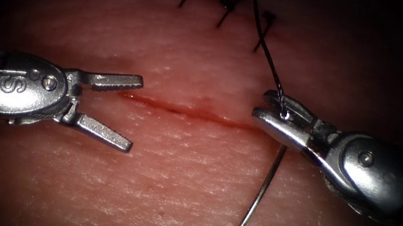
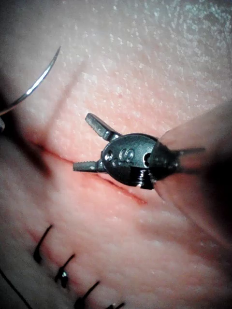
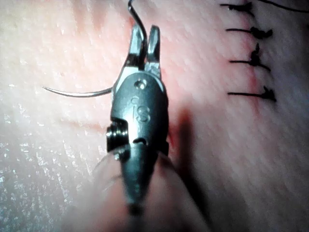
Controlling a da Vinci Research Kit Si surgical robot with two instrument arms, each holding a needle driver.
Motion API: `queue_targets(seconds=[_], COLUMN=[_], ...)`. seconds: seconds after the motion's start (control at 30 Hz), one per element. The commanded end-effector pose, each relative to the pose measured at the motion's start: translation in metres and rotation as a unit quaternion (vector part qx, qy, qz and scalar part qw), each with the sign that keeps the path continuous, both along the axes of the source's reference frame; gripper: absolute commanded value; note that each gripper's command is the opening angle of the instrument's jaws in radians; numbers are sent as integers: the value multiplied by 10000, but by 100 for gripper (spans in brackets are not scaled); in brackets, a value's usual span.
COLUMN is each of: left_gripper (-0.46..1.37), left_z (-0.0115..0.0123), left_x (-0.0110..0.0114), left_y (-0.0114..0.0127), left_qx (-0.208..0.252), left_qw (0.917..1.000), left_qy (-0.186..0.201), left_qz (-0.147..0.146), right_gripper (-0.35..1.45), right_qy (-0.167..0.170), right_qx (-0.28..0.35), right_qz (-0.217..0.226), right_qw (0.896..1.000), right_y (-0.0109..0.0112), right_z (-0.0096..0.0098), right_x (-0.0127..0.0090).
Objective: Wound Closure
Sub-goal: Throw the neede with the right gripper through the skin above the cut.
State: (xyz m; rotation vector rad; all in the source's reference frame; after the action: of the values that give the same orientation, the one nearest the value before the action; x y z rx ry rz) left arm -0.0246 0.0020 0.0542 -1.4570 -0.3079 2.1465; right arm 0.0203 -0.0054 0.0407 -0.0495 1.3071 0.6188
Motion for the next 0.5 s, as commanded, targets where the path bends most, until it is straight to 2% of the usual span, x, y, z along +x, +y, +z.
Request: queue_targets(seconds=[0.03, 0.2, 0.5], left_gripper=[73, 73, 57], left_z=[2, 7, 9], left_x=[1, 4, 3], left_y=[-1, -1, 1], left_qx=[-33, -98, -108], left_qw=[10000, 9998, 9998], left_qy=[38, 128, 129], left_qz=[-24, -82, -119], right_gripper=[-35, -35, -35], right_qy=[-23, -53, -41], right_qx=[5, -31, -81], right_qz=[38, 14, 6], right_qw=[10000, 10000, 10000], right_y=[1, 4, 1], right_z=[0, -1, -1], right_x=[0, 0, -4])
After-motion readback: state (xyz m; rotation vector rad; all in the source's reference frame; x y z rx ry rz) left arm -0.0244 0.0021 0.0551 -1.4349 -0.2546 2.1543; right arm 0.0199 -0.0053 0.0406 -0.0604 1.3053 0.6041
